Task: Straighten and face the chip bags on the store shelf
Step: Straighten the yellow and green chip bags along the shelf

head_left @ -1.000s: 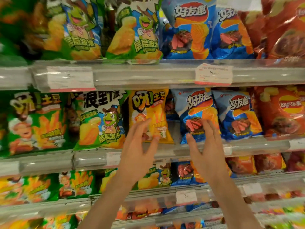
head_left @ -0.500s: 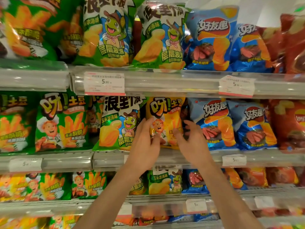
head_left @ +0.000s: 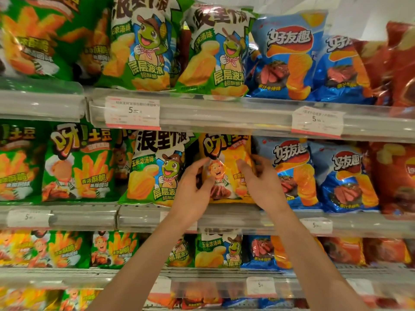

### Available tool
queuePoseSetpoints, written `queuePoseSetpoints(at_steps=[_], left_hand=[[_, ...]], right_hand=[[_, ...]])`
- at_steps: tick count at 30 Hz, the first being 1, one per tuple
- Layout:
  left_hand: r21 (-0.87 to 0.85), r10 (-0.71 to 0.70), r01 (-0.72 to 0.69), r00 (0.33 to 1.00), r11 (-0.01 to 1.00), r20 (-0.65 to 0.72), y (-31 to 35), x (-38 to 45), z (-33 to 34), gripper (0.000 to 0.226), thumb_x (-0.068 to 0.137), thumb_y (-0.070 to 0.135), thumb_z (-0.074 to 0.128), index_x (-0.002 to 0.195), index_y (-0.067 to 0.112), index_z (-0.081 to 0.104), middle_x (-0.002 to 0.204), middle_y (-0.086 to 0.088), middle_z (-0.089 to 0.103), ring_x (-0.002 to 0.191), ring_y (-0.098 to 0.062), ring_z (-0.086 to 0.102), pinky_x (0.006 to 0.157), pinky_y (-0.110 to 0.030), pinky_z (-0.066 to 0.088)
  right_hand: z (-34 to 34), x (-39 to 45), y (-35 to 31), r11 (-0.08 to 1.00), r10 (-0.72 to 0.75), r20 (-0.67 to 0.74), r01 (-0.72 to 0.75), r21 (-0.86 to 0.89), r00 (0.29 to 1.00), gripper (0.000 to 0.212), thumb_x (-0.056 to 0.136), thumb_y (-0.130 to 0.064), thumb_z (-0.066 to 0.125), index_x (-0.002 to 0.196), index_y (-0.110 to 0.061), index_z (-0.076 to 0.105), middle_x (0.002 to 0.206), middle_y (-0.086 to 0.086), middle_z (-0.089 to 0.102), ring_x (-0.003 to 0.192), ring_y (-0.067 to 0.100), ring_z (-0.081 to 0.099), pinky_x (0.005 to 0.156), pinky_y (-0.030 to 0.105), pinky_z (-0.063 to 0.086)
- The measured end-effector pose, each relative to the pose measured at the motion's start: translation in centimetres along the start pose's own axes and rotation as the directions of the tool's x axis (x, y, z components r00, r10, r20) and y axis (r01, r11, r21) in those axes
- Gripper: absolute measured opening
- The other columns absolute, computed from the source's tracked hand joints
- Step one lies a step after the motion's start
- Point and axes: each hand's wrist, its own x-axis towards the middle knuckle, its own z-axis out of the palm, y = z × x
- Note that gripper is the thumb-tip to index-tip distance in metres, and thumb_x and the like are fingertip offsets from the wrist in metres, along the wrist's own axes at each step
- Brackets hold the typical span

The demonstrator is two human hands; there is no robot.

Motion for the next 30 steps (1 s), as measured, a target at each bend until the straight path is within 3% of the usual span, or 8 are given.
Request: queuePoseSetpoints(at_steps=[4,7,10,17,19,22,27,30], left_hand=[[-0.087,-0.014,0.014,1.000,0.996,-0.003,0.6,-0.3,-0.1,0.040,0.098,0.022,0.062,0.135,0.036,0.052,0.142,0.009,0.054,0.121,0.005,0.053,0.093,-0.006,0.044],[-0.088,-0.029,0.034,0.998,0.996,0.056,0.7,-0.4,-0.2,0.048,0.097,0.032,0.063,0.141,0.040,0.045,0.140,0.016,0.050,0.119,0.005,0.053,0.081,-0.003,0.046],[-0.117,-0.058,0.074,0.989,0.990,0.138,1.1,-0.9,0.0,0.057,0.096,0.030,0.065,0.146,0.041,0.039,0.133,0.022,0.050,0.118,0.003,0.055,0.080,0.000,0.048],[-0.177,-0.071,0.094,0.989,0.980,0.134,2.2,-1.6,0.3,0.051,0.092,0.026,0.069,0.129,0.051,0.045,0.098,0.049,0.061,0.099,0.024,0.058,0.081,-0.004,0.050],[-0.198,-0.051,0.073,0.992,0.977,0.115,2.3,-2.3,0.2,0.053,0.091,0.033,0.069,0.136,0.047,0.047,0.107,0.047,0.062,0.109,0.015,0.059,0.094,-0.015,0.051],[-0.234,-0.041,0.063,0.994,0.970,0.099,2.0,-3.8,-0.4,0.062,0.082,0.045,0.069,0.141,0.043,0.049,0.128,0.021,0.065,0.120,-0.005,0.061,0.099,-0.034,0.055],[-0.154,-0.032,0.033,0.999,0.988,0.006,1.6,-6.6,-2.4,0.060,0.081,0.046,0.069,0.139,0.044,0.052,0.124,0.019,0.067,0.115,-0.002,0.063,0.087,-0.021,0.056],[-0.103,-0.055,0.047,0.996,0.994,-0.073,1.6,-8.5,-4.1,0.058,0.084,0.045,0.068,0.140,0.047,0.052,0.127,0.026,0.063,0.116,0.003,0.059,0.086,-0.025,0.057]], right_hand=[[-1.3,-0.6,-0.3,1.000,0.020,0.010,-0.020,0.002,1.000,0.049,0.096,-0.048,0.058,0.135,-0.021,0.048,0.102,-0.012,0.062,0.085,-0.002,0.057,0.057,0.009,0.040],[-2.2,-1.2,-0.2,0.997,0.056,0.046,-0.058,0.044,0.997,0.040,0.095,-0.046,0.060,0.128,-0.025,0.050,0.099,-0.014,0.060,0.082,-0.003,0.056,0.054,0.009,0.041],[-3.0,-1.6,-0.3,0.994,0.075,0.054,-0.079,0.078,0.996,0.031,0.096,-0.043,0.060,0.121,-0.028,0.050,0.095,-0.012,0.060,0.078,-0.001,0.056,0.052,0.007,0.041],[-4.7,-2.5,-0.4,0.995,0.052,0.086,-0.059,0.083,0.995,0.044,0.096,-0.046,0.058,0.135,-0.029,0.049,0.094,-0.002,0.064,0.070,0.004,0.059,0.051,0.009,0.043],[-5.3,-3.6,0.0,0.984,0.065,0.109,-0.082,0.160,0.992,0.041,0.095,-0.045,0.059,0.134,-0.033,0.051,0.100,-0.005,0.068,0.072,-0.002,0.066,0.056,0.010,0.047],[-5.7,-5.5,0.8,0.949,0.076,0.162,-0.121,0.290,0.984,0.042,0.091,-0.040,0.065,0.131,-0.035,0.053,0.113,-0.014,0.066,0.080,-0.014,0.066,0.061,0.009,0.051],[-4.3,-7.8,1.5,0.914,0.045,0.255,-0.144,0.380,0.966,0.059,0.073,-0.050,0.066,0.130,-0.039,0.056,0.109,-0.010,0.072,0.091,0.003,0.072,0.074,0.032,0.060],[-2.4,-8.5,1.5,0.906,0.012,0.323,-0.147,0.397,0.946,0.057,0.070,-0.054,0.067,0.126,-0.045,0.057,0.109,-0.018,0.072,0.101,0.006,0.070,0.088,0.045,0.058]])
